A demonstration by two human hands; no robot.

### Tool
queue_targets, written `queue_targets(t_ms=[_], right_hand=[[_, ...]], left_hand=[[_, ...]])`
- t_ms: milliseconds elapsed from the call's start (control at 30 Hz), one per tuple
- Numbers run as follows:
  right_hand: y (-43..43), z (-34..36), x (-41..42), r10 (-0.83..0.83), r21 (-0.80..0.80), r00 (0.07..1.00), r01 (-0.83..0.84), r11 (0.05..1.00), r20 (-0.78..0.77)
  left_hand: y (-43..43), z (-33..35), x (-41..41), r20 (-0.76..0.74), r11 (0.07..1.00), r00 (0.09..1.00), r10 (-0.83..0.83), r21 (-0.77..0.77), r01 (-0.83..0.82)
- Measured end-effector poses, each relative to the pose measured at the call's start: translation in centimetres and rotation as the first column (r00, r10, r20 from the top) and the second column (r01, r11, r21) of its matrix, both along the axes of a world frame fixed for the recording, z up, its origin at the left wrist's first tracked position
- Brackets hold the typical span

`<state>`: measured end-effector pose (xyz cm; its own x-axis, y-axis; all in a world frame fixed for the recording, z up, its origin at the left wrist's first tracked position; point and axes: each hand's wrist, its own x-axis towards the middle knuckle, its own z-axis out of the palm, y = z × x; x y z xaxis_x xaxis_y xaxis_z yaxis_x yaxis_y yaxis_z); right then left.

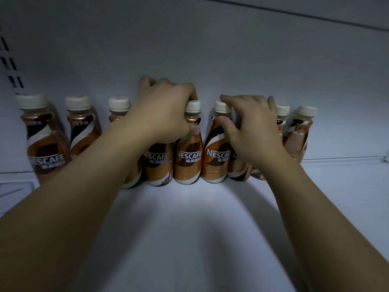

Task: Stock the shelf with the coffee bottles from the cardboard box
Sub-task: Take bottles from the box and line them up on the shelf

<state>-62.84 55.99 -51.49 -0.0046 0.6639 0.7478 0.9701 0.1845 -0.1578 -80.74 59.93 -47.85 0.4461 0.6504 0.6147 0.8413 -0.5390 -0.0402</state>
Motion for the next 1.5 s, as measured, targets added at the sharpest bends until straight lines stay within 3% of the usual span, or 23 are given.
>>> queue_targets(t_ms=[133,333,467,567,700,867,1100,1233,1500], right_hand=[[-0.4,-0.4,0.4,-0.006,0.028,1.000,0.006,1.000,0.002],[-1.0,-0.2,2.2,-0.006,0.051,0.988,0.014,0.999,-0.153],[-1.4,1.0,3.9,-0.041,0.122,0.973,0.071,0.990,-0.228],[-1.4,1.1,5.2,-0.082,0.110,0.959,0.115,0.987,-0.271],[-2.1,1.4,6.9,-0.122,0.191,0.897,0.221,0.956,-0.426],[-1.9,1.4,8.2,-0.214,0.056,0.919,0.245,0.968,-0.332],[-1.3,0.8,8.1,-0.197,-0.037,0.886,0.200,0.979,-0.420],[-0.8,0.1,7.7,-0.185,-0.035,0.872,0.190,0.981,-0.453],[0.2,-0.2,7.3,-0.265,-0.034,0.857,0.279,0.960,-0.442]], left_hand=[[-0.3,0.2,0.2,0.094,0.999,0.996,0.000,-0.054,0.005],[-0.5,0.0,0.3,0.010,0.999,1.000,0.029,-0.019,-0.029],[-1.3,0.9,0.3,-0.099,0.974,0.995,0.022,-0.221,-0.043],[-1.9,1.4,1.0,-0.096,0.991,0.995,0.041,-0.126,-0.053],[-3.1,1.9,3.7,-0.014,0.997,0.997,-0.072,-0.002,0.072],[-2.8,2.0,7.3,-0.062,0.990,0.990,-0.129,-0.074,0.124],[-1.7,2.6,10.5,-0.238,0.990,0.967,-0.094,-0.127,0.065],[-1.1,2.3,10.9,-0.229,0.995,0.969,-0.095,-0.055,0.084],[0.2,0.8,10.6,-0.126,0.977,0.970,-0.209,-0.070,0.201]])
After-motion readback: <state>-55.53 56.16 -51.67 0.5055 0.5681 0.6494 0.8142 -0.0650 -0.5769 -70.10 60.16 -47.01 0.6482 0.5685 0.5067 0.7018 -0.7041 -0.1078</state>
